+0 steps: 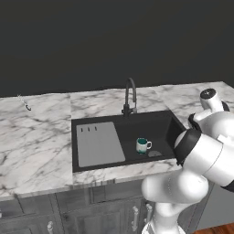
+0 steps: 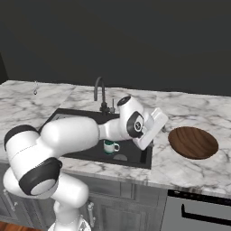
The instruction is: Pick the mug and place it in the sink. Pick the bowl and place it in the open cabinet and then close the cabinet.
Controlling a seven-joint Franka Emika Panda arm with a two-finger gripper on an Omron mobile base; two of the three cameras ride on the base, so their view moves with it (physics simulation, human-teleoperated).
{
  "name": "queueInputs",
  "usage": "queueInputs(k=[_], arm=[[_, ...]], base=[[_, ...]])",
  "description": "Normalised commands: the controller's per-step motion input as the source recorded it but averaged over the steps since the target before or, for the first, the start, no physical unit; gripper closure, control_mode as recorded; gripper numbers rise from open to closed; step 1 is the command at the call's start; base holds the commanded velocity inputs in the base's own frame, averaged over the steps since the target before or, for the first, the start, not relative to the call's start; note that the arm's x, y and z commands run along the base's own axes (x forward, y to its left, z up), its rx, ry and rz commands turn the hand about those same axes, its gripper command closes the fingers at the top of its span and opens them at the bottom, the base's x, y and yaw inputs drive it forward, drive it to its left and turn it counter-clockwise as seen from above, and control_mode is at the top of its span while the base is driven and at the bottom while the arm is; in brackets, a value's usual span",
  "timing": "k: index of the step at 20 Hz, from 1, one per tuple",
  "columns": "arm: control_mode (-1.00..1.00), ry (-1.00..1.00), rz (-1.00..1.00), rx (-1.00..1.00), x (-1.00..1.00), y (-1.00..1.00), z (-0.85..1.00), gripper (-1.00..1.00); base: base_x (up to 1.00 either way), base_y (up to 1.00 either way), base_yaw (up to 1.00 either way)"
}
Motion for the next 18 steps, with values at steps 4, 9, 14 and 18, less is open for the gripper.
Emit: queueInputs(k=[4,9,14,18], arm=[[-1.00,0.00,0.00,0.00,0.00,0.00,-0.22,-1.00],[-1.00,0.00,0.00,0.00,0.00,-0.01,-0.26,-1.00],[-1.00,0.00,0.00,0.01,0.02,-0.01,-0.25,-1.00],[-1.00,0.00,0.00,0.00,0.26,0.00,-0.22,-1.00]], base=[[0.00,0.00,0.00],[0.00,0.00,0.00],[0.00,0.00,0.00],[0.00,0.00,0.00]])
